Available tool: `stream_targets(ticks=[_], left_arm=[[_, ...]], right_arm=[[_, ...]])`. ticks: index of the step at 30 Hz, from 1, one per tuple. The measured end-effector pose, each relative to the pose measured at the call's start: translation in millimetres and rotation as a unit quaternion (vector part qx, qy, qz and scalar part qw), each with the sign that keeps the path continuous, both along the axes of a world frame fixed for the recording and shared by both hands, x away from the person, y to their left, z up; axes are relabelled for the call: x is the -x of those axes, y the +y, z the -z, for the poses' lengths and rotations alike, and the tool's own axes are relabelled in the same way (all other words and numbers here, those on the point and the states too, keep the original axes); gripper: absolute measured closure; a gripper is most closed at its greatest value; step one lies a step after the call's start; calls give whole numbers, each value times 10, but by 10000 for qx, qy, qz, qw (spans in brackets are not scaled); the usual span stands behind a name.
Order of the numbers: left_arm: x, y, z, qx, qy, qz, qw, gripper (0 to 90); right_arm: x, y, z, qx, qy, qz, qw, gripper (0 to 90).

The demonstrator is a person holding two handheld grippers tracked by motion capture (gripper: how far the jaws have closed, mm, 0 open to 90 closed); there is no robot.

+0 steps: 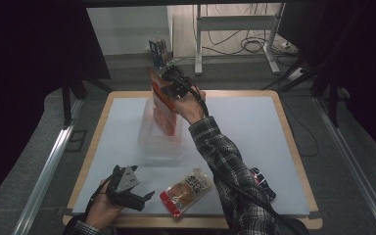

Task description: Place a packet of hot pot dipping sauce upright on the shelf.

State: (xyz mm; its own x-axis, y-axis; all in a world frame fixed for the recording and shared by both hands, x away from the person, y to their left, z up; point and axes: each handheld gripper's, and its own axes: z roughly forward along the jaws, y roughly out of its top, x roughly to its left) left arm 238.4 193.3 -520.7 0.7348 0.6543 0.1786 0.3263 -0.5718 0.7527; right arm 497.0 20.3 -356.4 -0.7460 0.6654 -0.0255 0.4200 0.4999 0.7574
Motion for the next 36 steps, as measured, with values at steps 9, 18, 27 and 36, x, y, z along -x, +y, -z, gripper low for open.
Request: stream_targets(ticks=[9, 18, 27, 36], left_arm=[[0, -8, -1, -76, -7, 22, 10000, 3], [1, -4, -2, -74, -19, 15, 10000, 3], [1, 2, -11, 60, -10, -1, 10000, 3], [-6, -2, -10, 132, 56, -12, 9999, 4]], right_arm=[[-48, -83, 175, 592, -289, 152, 9977, 859], [-9, -97, 61, 576, -620, -201, 9962, 403], [-13, -222, 43, 457, -669, -360, 9961, 139], [66, -471, 18, 414, -497, -521, 9965, 39]])
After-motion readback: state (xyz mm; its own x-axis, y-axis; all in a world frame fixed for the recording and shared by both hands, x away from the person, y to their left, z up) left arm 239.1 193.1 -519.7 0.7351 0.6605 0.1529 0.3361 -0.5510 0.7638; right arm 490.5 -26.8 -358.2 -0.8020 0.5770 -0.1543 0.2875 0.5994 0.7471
